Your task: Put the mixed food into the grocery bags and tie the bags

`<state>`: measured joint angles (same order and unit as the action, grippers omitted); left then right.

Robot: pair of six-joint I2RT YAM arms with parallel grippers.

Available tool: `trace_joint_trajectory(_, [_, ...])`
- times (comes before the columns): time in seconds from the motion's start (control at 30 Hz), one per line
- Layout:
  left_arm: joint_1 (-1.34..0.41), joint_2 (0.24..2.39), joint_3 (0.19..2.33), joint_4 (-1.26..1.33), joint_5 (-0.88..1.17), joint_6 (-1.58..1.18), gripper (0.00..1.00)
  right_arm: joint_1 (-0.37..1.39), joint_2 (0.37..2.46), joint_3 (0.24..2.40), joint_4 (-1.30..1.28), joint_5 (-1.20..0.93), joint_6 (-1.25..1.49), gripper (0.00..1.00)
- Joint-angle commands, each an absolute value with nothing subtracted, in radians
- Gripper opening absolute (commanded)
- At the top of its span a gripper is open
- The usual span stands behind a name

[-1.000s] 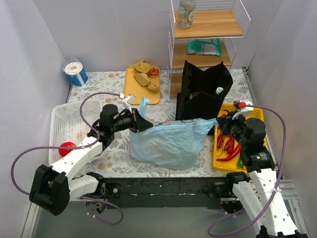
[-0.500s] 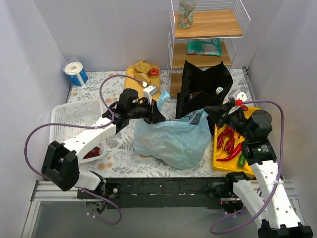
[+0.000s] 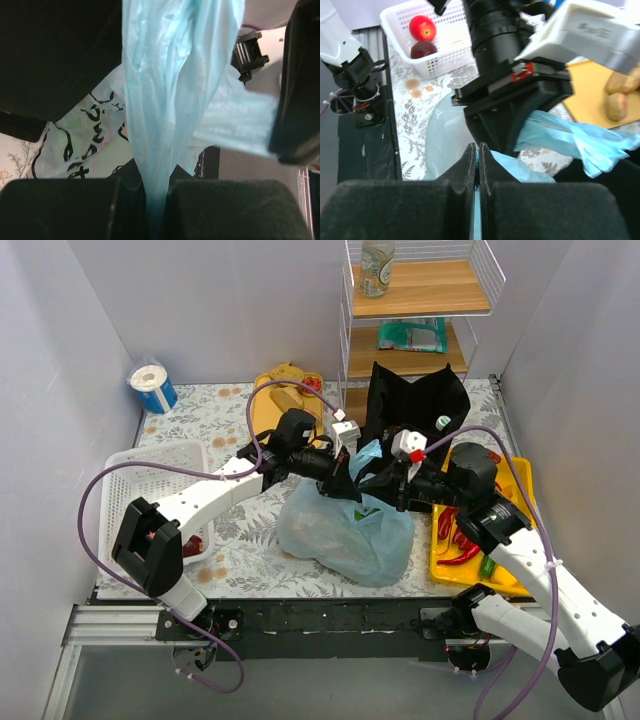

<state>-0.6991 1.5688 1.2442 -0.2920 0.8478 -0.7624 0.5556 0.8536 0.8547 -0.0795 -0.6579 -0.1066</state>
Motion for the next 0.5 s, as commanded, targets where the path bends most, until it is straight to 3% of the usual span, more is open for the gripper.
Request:
trace_joint_trajectory(0.0, [-0.699, 1.578, 1.309, -0.413, 0.905, -0.680, 0.00, 0.589, 0.900, 0.902, -0.026, -0.661, -0.094, 0.01])
trace_joint_trajectory(0.1, [-0.699, 1.552, 1.282, -0.419, 0.891, -0.655, 0.11, 0.591, 0.934, 0.917, -0.002, -0.678, -0.063, 0.01])
trace_joint_trajectory(0.13, [-0.699, 1.545, 1.275, -0.419, 0.879, -0.643, 0.30, 0.591, 0.942, 0.925, 0.026, -0.673, -0.049, 0.01])
trace_joint_trajectory(0.23, [-0.699, 1.500, 1.235, -0.410, 0.868, -0.629, 0.41, 0.591, 0.972, 0.939, 0.052, -0.673, -0.011, 0.01])
trace_joint_trajectory(0.27, [-0.699, 1.482, 1.223, -0.394, 0.853, -0.630, 0.50, 0.591, 0.989, 0.945, 0.060, -0.679, -0.008, 0.01])
trace_joint_trajectory(0.47, [-0.703, 1.430, 1.173, -0.350, 0.870, -0.623, 0.62, 0.591, 1.031, 0.960, 0.110, -0.687, 0.058, 0.01])
